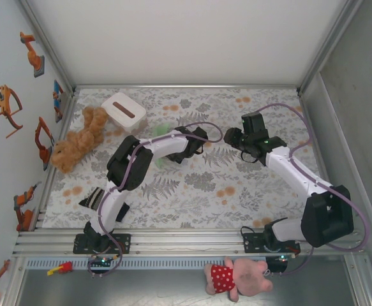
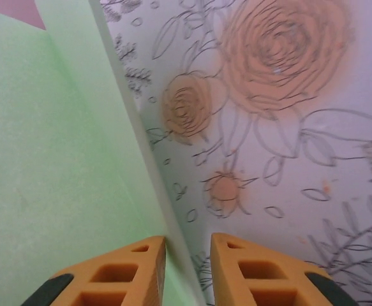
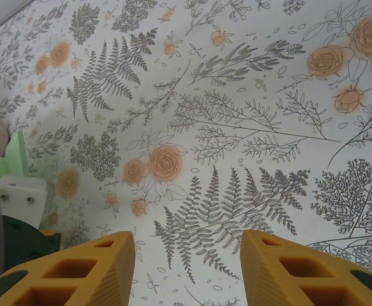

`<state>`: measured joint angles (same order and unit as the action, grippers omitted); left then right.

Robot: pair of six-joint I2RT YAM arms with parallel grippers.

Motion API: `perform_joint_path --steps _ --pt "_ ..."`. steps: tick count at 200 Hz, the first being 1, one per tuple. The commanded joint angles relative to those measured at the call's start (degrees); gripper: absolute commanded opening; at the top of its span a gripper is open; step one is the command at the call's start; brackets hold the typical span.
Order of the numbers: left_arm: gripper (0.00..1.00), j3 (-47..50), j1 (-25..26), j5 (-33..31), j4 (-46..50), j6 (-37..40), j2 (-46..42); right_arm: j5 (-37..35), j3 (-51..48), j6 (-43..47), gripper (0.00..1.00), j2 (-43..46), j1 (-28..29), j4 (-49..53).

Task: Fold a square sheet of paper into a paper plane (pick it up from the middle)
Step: Turn over the paper at the center of the table.

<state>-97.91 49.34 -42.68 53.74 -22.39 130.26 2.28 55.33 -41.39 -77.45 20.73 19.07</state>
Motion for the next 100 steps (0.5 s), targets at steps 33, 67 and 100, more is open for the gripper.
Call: perform_joint_path --steps 33,67,100 --pt "0.33 -1.94 0.58 13.01 -1.62 -4.11 -3.05 -1.76 -0.33 -1.33 0.46 0.89 -0.56 0.89" --pt "0.40 0.53 0.93 30.15 -6.81 -9.77 -9.89 -3.50 -0.09 -1.33 0.46 2.22 -0.88 2.35" --pt "0.47 8.54 0.50 45.61 -17.89 -14.58 -17.71 -3.30 0.21 -1.78 0.47 2.22 -1.12 2.67"
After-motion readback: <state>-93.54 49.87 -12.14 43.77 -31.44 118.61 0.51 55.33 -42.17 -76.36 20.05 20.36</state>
